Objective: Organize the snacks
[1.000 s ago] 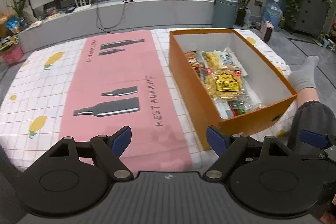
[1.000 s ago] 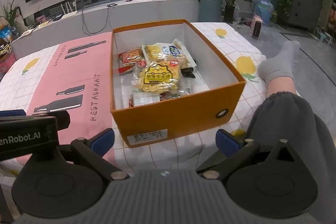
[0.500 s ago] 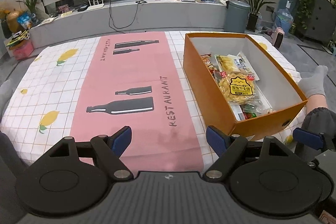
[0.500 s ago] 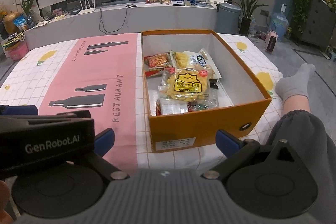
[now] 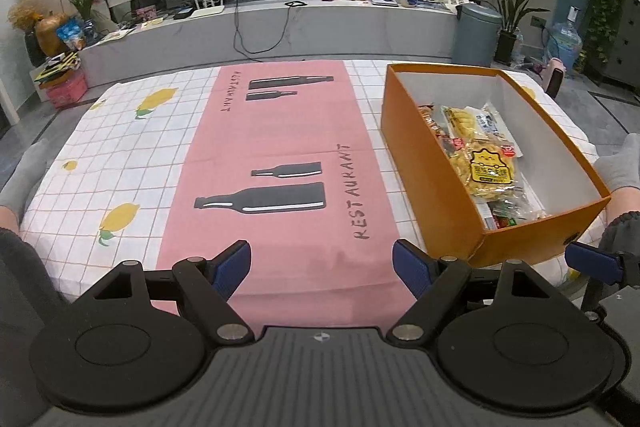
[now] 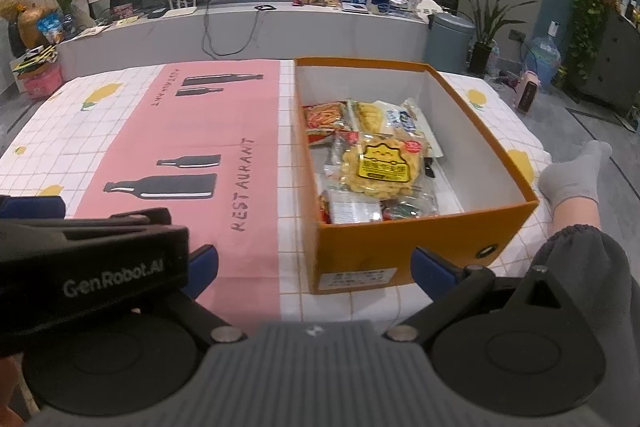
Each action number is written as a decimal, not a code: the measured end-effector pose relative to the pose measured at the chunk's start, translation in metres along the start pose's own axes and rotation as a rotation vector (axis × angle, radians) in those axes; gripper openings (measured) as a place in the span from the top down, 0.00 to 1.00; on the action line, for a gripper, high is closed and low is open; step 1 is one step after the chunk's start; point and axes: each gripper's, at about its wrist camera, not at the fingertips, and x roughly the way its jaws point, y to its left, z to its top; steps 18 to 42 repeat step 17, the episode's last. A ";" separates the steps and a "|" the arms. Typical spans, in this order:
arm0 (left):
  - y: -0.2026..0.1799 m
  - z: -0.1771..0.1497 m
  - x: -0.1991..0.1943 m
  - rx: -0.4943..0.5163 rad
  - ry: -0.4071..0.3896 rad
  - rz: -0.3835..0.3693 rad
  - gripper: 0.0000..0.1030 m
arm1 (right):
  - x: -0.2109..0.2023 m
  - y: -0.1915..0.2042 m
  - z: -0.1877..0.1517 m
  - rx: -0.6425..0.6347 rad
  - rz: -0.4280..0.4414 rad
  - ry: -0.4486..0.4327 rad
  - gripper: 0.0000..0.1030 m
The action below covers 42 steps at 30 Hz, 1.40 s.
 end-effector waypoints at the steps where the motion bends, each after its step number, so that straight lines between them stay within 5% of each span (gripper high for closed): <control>1: 0.001 0.000 0.000 -0.003 0.000 0.003 0.08 | 0.000 0.002 0.000 -0.004 -0.001 -0.001 0.03; 42: 0.012 -0.005 -0.003 -0.021 -0.014 0.029 0.09 | -0.002 0.018 -0.001 -0.040 0.010 -0.010 0.03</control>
